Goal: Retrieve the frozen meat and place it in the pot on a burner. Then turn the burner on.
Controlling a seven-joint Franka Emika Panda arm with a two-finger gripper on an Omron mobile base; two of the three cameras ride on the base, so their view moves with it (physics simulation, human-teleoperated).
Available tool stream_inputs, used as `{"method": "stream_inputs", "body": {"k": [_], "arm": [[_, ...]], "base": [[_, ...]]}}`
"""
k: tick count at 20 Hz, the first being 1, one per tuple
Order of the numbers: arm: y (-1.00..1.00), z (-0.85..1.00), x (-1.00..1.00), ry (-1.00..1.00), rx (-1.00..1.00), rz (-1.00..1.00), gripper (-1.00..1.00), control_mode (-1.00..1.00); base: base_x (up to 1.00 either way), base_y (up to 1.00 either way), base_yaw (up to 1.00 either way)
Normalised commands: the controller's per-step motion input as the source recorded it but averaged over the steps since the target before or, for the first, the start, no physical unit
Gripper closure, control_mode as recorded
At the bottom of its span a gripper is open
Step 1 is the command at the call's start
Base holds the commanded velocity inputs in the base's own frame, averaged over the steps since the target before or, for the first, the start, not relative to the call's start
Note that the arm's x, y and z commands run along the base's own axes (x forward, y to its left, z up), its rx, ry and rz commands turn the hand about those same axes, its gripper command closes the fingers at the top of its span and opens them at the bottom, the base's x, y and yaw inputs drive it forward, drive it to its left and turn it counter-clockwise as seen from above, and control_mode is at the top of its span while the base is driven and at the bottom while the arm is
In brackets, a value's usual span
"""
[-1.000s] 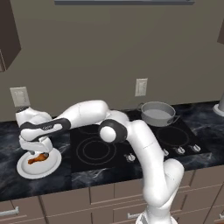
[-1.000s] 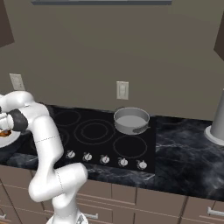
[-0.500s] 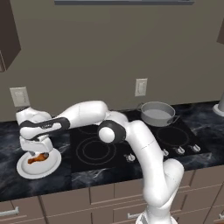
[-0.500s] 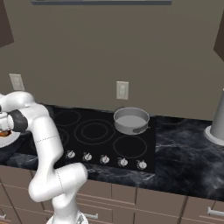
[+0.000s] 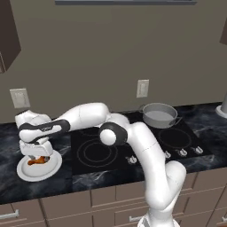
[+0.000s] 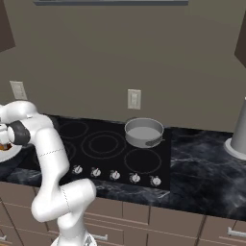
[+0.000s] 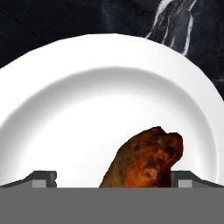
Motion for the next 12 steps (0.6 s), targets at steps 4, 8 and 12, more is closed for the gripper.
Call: {"method": "stream_inputs", "body": {"k": [4,8,12], "arm": [[0.0,-0.21,-0.14,0.0,0.0,0.0,-1.0,-1.0],[0.02,-0.27,-0.16,0.0,0.0,-0.02,1.0,-1.0],[0.02,-0.31,-0.2,0.0,0.0,-0.02,1.0,-1.0]], "base": [[0.0,0.0,0.0],[0.0,0.0,0.0],[0.0,0.0,0.0]]}}
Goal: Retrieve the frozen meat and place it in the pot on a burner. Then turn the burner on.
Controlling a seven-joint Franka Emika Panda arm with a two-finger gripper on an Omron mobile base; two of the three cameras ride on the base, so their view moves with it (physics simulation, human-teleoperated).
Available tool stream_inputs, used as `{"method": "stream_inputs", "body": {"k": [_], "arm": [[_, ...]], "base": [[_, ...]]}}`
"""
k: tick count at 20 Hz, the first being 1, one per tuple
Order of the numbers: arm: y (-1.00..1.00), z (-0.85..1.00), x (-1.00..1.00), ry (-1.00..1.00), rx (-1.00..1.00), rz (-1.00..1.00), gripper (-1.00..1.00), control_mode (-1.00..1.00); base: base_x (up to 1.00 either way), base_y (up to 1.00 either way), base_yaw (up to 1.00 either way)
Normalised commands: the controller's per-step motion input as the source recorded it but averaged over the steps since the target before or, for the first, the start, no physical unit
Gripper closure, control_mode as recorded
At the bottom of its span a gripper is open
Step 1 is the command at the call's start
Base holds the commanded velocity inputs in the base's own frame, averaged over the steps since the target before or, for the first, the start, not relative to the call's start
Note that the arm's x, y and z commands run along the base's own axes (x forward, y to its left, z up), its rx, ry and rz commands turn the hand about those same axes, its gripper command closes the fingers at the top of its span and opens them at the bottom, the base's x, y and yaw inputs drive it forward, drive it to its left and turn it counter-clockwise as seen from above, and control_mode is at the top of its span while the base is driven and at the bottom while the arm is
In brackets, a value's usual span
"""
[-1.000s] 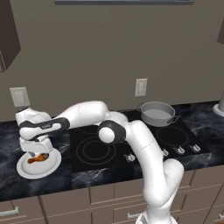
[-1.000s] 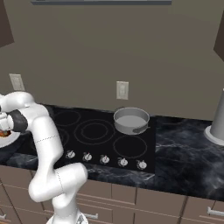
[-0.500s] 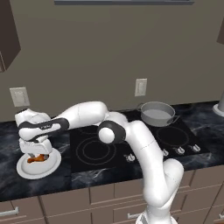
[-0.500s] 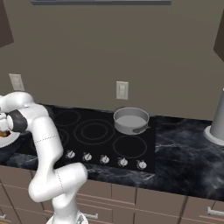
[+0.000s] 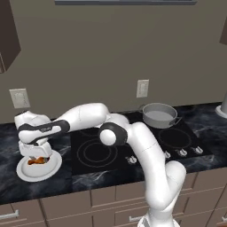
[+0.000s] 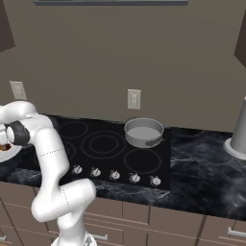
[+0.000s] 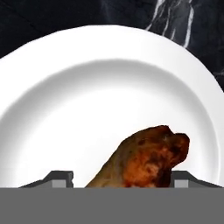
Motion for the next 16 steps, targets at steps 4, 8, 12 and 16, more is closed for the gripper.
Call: {"method": "stream_inputs", "body": {"k": [4,8,12,16], "arm": [[0.01,-0.1,-0.13,-0.04,0.0,-0.02,1.0,-1.0],[0.0,0.0,-0.04,-0.01,0.0,-0.05,1.0,-1.0],[-0.19,0.09,0.0,-0.01,0.0,-0.06,1.0,-1.0],[-0.34,0.22,0.0,-0.02,-0.03,-0.04,1.0,-1.0]], "base": [[0.0,0.0,0.0],[0.0,0.0,0.0],[0.0,0.0,0.0],[0.0,0.0,0.0]]}}
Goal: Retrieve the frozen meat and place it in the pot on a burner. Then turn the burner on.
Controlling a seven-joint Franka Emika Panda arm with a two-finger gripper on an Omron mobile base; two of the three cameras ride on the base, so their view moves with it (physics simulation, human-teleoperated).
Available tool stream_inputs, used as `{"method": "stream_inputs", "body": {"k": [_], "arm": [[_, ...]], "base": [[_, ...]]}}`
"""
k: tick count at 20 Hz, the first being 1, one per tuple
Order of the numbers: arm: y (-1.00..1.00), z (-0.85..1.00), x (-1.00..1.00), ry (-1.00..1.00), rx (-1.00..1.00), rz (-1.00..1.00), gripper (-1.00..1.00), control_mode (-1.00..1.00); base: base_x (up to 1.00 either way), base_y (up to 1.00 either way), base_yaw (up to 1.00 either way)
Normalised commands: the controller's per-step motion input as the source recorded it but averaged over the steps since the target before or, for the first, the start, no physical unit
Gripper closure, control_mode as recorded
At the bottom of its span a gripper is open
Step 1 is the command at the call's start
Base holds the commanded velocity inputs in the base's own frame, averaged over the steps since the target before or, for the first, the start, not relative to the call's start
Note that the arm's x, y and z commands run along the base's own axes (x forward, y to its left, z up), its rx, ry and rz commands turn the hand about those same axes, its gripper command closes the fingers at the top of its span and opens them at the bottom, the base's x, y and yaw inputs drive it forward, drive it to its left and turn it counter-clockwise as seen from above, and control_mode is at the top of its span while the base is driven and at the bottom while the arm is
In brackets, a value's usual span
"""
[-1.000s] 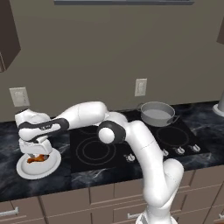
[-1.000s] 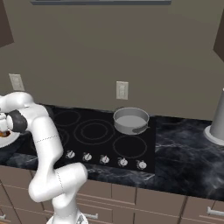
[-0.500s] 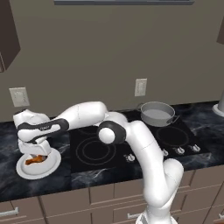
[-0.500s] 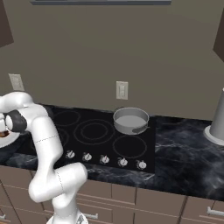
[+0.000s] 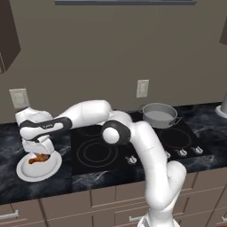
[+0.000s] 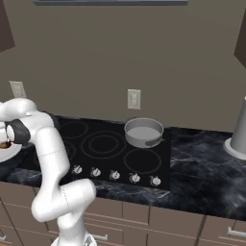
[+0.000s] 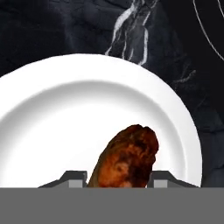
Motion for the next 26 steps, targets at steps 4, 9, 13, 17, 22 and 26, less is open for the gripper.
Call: {"method": "stream_inputs", "body": {"k": [4,9,13,17,22,26], "arm": [[-0.62,0.24,0.0,-0.11,-0.02,-0.01,1.0,-1.0],[-0.87,0.21,0.0,-0.23,0.05,0.0,1.0,-1.0],[-0.88,0.43,0.0,-0.25,0.15,0.0,1.0,-1.0],[-1.0,0.49,0.12,-0.12,0.19,0.0,1.0,-1.0],[-1.0,0.45,0.13,0.0,0.19,-0.02,1.0,-1.0],[-1.0,0.46,0.29,0.0,0.02,0.0,1.0,-1.0]], "base": [[0.0,0.0,0.0],[0.0,0.0,0.0],[0.0,0.0,0.0],[0.0,0.0,0.0],[0.0,0.0,0.0],[0.0,0.0,0.0]]}}
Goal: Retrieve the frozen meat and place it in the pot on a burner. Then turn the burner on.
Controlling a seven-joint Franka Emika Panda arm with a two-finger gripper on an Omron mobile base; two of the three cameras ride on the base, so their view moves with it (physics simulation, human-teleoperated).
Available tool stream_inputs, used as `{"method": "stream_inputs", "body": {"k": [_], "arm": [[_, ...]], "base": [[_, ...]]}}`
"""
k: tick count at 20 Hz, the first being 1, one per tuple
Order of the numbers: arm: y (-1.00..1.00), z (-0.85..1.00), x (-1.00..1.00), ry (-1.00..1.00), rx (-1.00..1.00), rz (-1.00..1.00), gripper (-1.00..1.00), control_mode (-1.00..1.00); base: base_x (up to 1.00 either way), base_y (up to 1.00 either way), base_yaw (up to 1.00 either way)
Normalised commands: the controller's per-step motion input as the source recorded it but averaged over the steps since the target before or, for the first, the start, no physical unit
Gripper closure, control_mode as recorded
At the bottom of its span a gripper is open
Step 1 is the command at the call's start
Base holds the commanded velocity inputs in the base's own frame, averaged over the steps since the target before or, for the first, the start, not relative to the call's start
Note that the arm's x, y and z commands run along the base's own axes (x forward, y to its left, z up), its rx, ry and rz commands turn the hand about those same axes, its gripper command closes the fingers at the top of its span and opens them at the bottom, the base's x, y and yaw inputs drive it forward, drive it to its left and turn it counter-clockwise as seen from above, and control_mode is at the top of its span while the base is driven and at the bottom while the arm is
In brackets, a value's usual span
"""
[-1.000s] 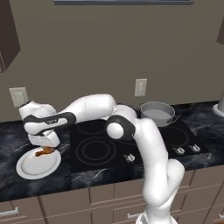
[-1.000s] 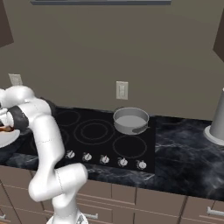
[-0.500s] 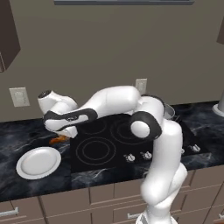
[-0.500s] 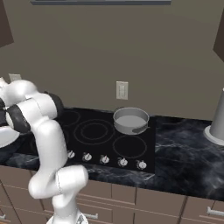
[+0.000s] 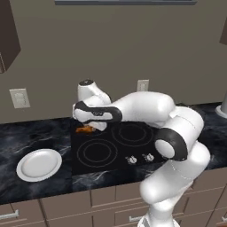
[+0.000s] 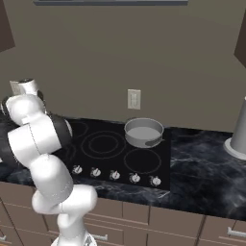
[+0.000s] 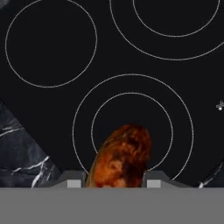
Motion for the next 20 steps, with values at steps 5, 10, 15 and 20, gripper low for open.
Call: {"method": "stream_inputs", "body": {"k": [5,10,15,20], "arm": [[-1.0,0.44,0.38,-0.06,-0.03,0.08,1.0,-1.0],[-1.0,0.44,0.45,-0.03,-0.1,0.11,1.0,-1.0],[-1.0,0.39,0.5,0.02,-0.1,0.02,1.0,-1.0],[-1.0,0.2,0.54,0.07,-0.11,0.0,1.0,-1.0]], "base": [[0.0,0.0,0.0],[0.0,0.0,0.0],[0.0,0.0,0.0],[0.0,0.0,0.0]]}}
